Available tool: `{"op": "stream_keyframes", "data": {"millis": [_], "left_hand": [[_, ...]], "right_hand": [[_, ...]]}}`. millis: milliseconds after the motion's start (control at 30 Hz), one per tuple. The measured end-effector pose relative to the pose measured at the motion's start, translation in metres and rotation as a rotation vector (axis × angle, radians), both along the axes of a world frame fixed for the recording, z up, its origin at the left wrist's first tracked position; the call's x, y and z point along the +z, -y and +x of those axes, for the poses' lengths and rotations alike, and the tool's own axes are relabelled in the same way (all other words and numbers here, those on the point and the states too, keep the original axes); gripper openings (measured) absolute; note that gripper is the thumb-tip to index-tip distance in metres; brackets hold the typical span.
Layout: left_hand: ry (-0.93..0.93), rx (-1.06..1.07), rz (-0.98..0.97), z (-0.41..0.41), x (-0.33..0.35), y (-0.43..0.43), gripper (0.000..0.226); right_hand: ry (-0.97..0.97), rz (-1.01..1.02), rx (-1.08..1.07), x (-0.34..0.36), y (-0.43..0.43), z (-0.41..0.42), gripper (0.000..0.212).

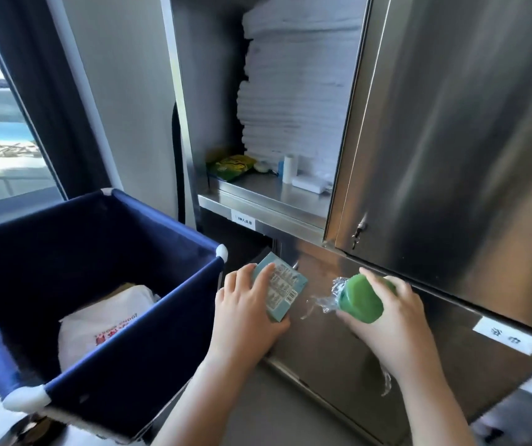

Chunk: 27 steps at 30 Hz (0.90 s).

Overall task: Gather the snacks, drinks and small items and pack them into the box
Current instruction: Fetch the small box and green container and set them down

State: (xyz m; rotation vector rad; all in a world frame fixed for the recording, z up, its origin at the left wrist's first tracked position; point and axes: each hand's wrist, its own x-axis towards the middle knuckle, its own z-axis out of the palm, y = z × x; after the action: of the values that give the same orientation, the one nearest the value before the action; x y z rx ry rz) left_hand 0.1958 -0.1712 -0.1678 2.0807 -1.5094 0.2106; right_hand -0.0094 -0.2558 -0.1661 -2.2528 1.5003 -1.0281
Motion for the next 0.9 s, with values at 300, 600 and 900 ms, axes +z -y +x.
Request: {"op": "stream_keyframes", "data": {"millis": [300, 600, 900], "left_hand": [[0.023, 0.077, 0.012, 0.047, -0.001, 0.093, 0.085], [-0.03, 0.128, 0.001, 0.118, -0.014, 0.175, 0.082], [0.008, -0.039, 0.03, 0.217, -0.015, 0.333, 0.088]], "right_hand": [[-0.048, -0.01, 0.134, 0.011, 0.114, 0.046, 0.081], [-0.09, 0.039, 0.286, -0.005, 0.198, 0.135, 0.083], [-0.213, 0.069, 0.153, 0.002, 0.312, 0.222, 0.085]]}}
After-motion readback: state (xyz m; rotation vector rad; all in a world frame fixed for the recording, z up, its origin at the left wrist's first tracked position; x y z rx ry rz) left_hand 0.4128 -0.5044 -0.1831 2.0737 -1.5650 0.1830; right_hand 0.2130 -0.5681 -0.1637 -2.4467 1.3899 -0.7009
